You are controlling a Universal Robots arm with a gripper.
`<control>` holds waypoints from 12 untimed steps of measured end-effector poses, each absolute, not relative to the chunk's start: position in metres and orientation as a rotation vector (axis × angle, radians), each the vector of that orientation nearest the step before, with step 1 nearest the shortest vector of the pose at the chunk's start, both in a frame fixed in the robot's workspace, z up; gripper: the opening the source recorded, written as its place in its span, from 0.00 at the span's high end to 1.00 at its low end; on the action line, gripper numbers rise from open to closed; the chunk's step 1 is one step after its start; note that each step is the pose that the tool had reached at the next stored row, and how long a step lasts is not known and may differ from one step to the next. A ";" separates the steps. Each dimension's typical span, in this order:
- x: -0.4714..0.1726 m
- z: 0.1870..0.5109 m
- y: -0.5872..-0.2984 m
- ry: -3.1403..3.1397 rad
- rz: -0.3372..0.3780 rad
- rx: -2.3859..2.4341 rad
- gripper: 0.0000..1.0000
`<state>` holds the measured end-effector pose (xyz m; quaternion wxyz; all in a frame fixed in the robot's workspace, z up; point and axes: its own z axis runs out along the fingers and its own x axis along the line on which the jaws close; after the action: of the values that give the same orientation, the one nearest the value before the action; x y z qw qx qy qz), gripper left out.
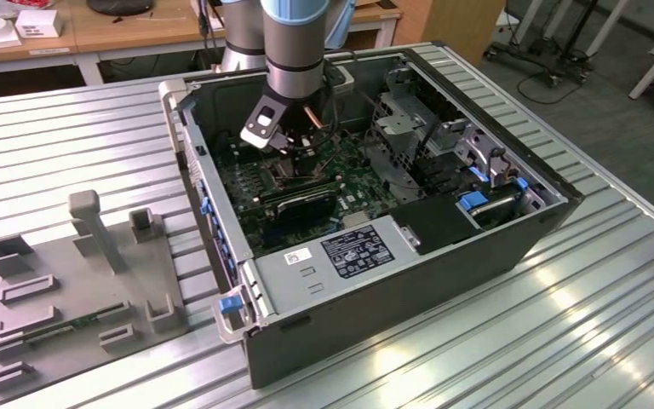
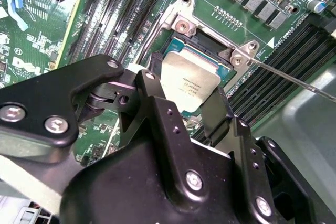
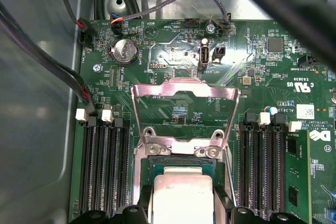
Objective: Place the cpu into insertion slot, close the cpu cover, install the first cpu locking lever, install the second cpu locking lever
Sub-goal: 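Place the cpu into insertion slot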
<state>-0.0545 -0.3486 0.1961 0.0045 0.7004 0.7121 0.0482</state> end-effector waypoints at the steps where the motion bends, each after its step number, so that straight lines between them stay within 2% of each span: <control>1: -0.055 0.197 -0.349 2.231 0.151 2.194 0.46; 12: -0.054 0.200 -0.349 2.190 0.141 2.225 0.46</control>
<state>-0.0544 -0.3486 0.2004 0.0082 0.7120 0.7007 0.0451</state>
